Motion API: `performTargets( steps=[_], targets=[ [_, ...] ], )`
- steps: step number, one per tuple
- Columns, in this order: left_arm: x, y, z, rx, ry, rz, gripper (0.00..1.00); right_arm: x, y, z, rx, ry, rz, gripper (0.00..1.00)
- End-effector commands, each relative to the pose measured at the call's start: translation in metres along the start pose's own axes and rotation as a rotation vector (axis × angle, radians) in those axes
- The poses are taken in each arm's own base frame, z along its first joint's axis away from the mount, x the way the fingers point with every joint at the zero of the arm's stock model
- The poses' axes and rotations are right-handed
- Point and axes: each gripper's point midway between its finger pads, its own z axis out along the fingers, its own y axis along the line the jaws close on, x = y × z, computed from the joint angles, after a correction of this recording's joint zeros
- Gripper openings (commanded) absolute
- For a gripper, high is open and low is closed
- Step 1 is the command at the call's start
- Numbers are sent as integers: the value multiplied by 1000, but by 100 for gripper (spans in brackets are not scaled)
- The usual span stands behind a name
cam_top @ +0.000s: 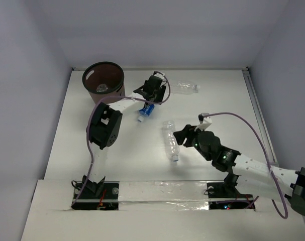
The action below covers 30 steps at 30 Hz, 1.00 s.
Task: Put the plastic bottles in the bin
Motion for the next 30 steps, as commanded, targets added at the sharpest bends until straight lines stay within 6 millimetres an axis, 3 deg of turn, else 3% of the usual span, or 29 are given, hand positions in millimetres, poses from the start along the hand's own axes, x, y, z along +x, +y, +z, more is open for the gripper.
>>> performTargets(
  steps=[1,2,4,5,6,7,8,9,10,11,13,14,17,18,19,21,22,25,30],
  targets=[
    [-85,-16,-72,159,-225,-126,21,2,2,12,40,26,11,58],
    [-110,-16,-95,190,-300,-149,21,3,3,14,44,31,4,57],
    [-127,-22,-120,262,-353,-178,21,-2,4,20,65,40,-28,62],
    [-149,-20,-148,293,-425,-197,21,-4,5,22,72,45,-46,67],
    [-157,-21,-162,321,-455,-204,21,-7,-4,25,109,49,-65,80],
    [-166,-19,-175,329,-490,-218,21,-10,-9,29,128,52,-93,85],
    [-183,-13,-203,345,-552,-247,21,-12,-9,37,136,68,-107,90],
    [-190,-8,-215,337,-584,-265,21,-19,-20,44,167,70,-111,91],
    [-196,-4,-227,337,-612,-281,22,-16,-18,49,137,106,-137,91],
    [-209,4,-254,344,-675,-305,22,-16,-19,60,139,129,-148,92],
    [-216,15,-277,326,-732,-329,23,-15,-29,71,157,176,-191,92],
    [-225,25,-300,316,-788,-349,23,-12,-25,76,142,200,-205,92],
    [-232,59,-328,252,-861,-408,24,4,-26,92,136,293,-249,92],
    [-233,65,-333,270,-869,-443,24,11,-27,99,136,319,-258,92],
    [-234,89,-332,234,-880,-472,24,15,-26,103,128,334,-268,92],
    [-236,116,-340,207,-916,-522,24,24,-22,108,95,366,-274,92],
    [-236,142,-338,174,-927,-578,25,30,-24,112,97,381,-277,92],
    [-240,172,-338,135,-941,-617,25,44,-34,117,111,419,-279,91],
    [-229,221,-325,-10,-941,-604,26,57,-41,126,118,433,-278,84]
  ],
)
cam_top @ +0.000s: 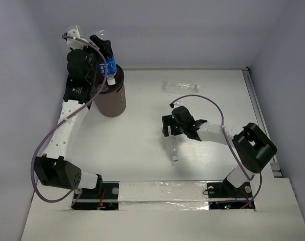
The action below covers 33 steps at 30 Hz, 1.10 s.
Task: Put the plastic bottles in the bin
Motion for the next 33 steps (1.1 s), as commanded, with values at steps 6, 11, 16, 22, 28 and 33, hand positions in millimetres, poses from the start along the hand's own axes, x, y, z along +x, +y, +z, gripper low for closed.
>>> performTargets(
  steps=[6,11,16,22,28,33],
  targets=[
    [-17,54,12,-60,-113,75,27,-17,13,5,-68,-50,-1,77],
    [-3,74,30,-86,-105,106,28,-14,13,5,-72,-48,5,66],
    [5,77,38,-65,-111,166,37,-25,17,-5,-94,-102,17,59],
    [32,98,38,-120,-68,170,57,-51,23,-30,-137,-227,40,55],
    [16,90,15,-110,-116,155,81,-73,34,-61,-224,-349,65,54],
    [-12,74,-12,-74,-196,113,91,-91,40,-86,-273,-441,93,54]
  ],
)
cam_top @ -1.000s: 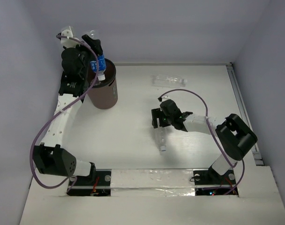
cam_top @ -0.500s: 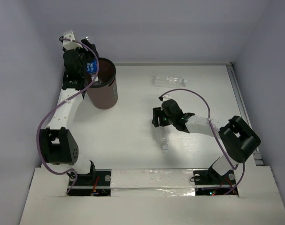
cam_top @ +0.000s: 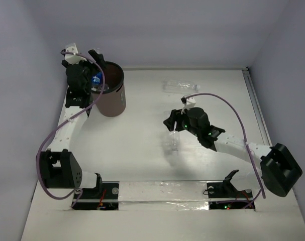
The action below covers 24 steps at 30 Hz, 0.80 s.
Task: Put the plastic bottles in the bin
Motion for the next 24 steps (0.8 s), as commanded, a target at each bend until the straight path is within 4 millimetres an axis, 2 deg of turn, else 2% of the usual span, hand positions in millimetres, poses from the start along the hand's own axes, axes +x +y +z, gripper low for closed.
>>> performTargets(
  steps=[1,3,6,7,9,10,11,12,13,15,16,17,18,19,20,21,22,23,24],
  targets=[
    [-72,-24,-30,76,-203,-66,92,-40,19,-14,-84,-150,37,54],
    [-85,-28,-41,94,-231,-83,92,-49,25,-21,-110,-175,42,54],
    [-89,-27,-52,87,-240,-102,91,-69,35,-37,-149,-230,52,54],
    [-84,-24,-54,78,-232,-106,89,-74,37,-40,-155,-242,55,54],
    [-89,-23,-64,76,-250,-128,87,-94,45,-54,-177,-293,64,52],
    [-85,-22,-67,77,-244,-139,82,-102,49,-58,-187,-314,70,50],
    [-93,-25,-75,90,-263,-153,79,-111,53,-63,-201,-334,77,49],
    [-95,-30,-80,117,-262,-185,75,-131,62,-71,-224,-380,81,49],
    [-98,-33,-85,131,-262,-200,68,-143,67,-76,-237,-406,82,49],
    [-107,-48,-102,201,-243,-257,61,-165,83,-84,-278,-455,78,48],
    [-108,-55,-110,239,-228,-271,53,-187,98,-90,-309,-494,75,48],
    [-114,-61,-126,269,-222,-292,49,-196,108,-93,-327,-514,58,49],
    [-115,-71,-139,328,-203,-303,45,-209,115,-96,-333,-544,53,49],
    [-110,-74,-148,351,-181,-334,39,-232,124,-98,-345,-586,49,48],
    [-117,-79,-171,391,-193,-340,36,-242,133,-101,-359,-611,32,49],
    [-115,-82,-183,418,-186,-341,36,-251,141,-103,-368,-637,28,48],
    [-99,-83,-191,442,-145,-332,35,-259,144,-95,-360,-657,19,49],
    [-98,-82,-211,451,-143,-315,35,-279,154,-104,-369,-707,-2,49],
    [-93,-78,-219,440,-137,-296,35,-291,155,-104,-356,-740,-4,49]
  ],
)
